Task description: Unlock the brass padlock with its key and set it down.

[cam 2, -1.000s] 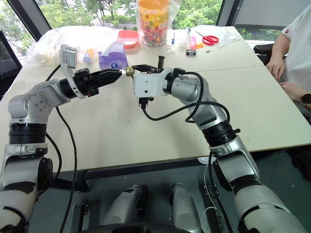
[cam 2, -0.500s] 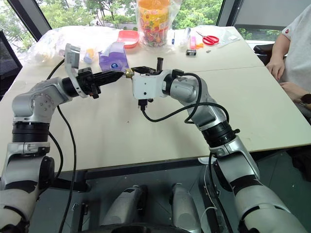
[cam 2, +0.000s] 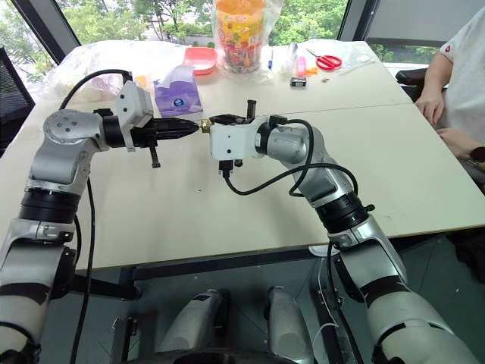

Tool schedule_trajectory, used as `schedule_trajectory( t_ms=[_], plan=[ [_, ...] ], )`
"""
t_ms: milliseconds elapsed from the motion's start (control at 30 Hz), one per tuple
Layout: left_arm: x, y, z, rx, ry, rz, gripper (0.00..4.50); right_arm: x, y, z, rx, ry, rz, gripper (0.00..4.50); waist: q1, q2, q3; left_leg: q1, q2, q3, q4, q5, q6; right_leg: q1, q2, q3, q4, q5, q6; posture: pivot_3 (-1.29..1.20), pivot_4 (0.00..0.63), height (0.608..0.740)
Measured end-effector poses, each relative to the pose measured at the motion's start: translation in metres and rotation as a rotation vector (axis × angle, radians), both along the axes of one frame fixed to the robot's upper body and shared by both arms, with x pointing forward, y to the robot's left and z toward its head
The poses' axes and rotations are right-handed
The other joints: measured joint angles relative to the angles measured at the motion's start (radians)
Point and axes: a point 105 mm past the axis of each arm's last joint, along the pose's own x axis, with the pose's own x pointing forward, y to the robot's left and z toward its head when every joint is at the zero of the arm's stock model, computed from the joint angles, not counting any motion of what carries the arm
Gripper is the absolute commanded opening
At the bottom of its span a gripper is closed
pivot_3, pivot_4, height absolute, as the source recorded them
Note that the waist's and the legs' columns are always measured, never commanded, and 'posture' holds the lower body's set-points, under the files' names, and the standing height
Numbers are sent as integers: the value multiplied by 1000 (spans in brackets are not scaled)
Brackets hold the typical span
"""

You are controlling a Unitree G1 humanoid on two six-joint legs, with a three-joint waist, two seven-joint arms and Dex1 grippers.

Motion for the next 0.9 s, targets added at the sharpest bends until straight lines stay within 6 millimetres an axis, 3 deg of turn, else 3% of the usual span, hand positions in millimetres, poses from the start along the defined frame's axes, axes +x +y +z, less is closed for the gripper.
schedule_trajectory(
  t_ms=[167,333,700,867,900],
  plan=[
    [1,7,3,-207,347,0,2018,-1,2,5,15,-25,6,663,-8,0,0,0,0,-1,0,0,1,0,0,-1,0,-1,6,0,150,740],
    [-2,11,5,-266,432,-4,2018,-1,2,7,19,-36,5,663,-8,0,0,0,0,-1,0,0,0,0,0,-1,1,1,3,0,150,740],
    [5,-7,-4,-322,472,-17,2018,-4,5,12,27,-56,16,663,-3,0,0,0,0,-1,1,0,0,1,0,-1,0,1,3,0,150,740],
    [9,-9,2,-335,452,-21,2018,-5,6,13,28,-60,16,663,-3,0,0,0,0,-1,0,0,0,0,0,-1,0,1,3,0,150,740],
    [10,-9,1,-342,457,-19,1780,-5,6,13,26,-62,15,663,-3,0,0,0,0,-1,0,0,0,0,0,-1,0,1,3,0,150,740]
  ],
)
